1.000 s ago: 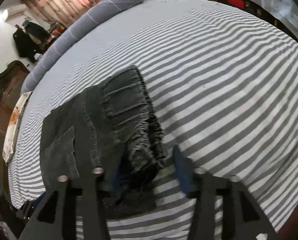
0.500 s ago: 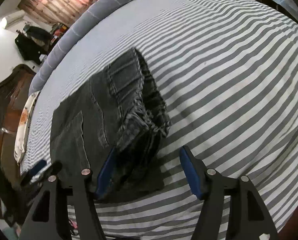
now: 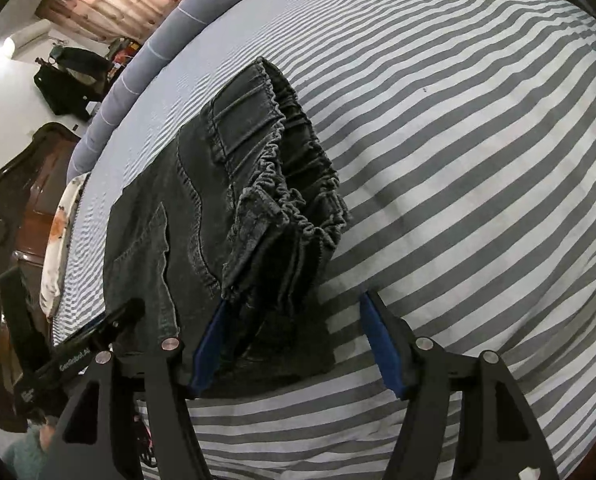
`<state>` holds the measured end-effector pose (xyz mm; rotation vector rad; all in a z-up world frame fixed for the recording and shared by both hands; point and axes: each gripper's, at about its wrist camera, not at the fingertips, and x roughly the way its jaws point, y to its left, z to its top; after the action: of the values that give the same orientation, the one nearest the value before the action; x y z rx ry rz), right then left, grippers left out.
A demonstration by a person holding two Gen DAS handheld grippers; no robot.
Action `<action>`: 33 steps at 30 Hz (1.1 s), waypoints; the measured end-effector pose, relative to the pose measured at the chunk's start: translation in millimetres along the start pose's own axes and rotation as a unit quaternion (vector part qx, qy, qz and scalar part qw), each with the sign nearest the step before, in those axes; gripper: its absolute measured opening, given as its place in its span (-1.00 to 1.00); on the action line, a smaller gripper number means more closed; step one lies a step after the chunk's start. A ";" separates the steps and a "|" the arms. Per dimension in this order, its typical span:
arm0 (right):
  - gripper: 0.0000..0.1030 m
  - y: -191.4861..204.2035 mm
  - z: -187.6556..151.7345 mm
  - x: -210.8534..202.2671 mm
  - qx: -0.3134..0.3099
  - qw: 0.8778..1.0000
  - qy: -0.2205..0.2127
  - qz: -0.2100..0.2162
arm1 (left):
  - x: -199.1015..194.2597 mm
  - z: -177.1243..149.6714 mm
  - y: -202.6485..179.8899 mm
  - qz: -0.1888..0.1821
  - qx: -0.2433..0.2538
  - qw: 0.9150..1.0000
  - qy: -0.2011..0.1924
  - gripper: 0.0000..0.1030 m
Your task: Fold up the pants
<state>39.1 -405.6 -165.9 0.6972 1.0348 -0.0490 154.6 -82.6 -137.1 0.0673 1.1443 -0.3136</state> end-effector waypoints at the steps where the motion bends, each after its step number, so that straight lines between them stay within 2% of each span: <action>1: 0.22 -1.3 -0.9 -0.2 0.002 1.000 -0.001 0.002 | -3.9 -4.0 3.5 -0.003 -0.005 1.000 0.000 0.72; 5: 0.23 -3.3 0.1 -0.3 0.003 1.000 -0.001 0.003 | -17.7 -22.2 17.3 -0.006 -0.018 1.000 -0.005 0.72; 14: 0.26 -9.6 1.6 -2.0 0.008 1.000 0.004 0.029 | -18.4 -43.7 45.7 -0.046 -0.076 0.996 0.020 0.75; 18: 0.26 -5.6 12.1 3.3 -0.011 0.998 0.015 0.052 | -15.2 -36.6 49.9 -0.056 -0.074 0.996 0.021 0.76; 23: 0.27 8.2 35.3 17.8 -0.050 0.995 0.016 0.088 | -1.9 -10.2 48.3 -0.078 -0.084 0.993 0.025 0.76; 28: 0.27 12.8 55.8 35.6 -0.059 0.990 0.012 0.129 | 12.2 13.8 41.3 -0.085 -0.082 0.993 0.017 0.76; 33: 0.27 25.5 74.4 54.3 -0.086 0.987 0.007 0.135 | 19.3 22.1 29.1 -0.076 -0.067 0.995 0.004 0.76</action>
<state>134.2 -411.5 -172.8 0.6753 0.9376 0.2784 189.5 -63.6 -148.3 -0.1374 1.1776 -0.3712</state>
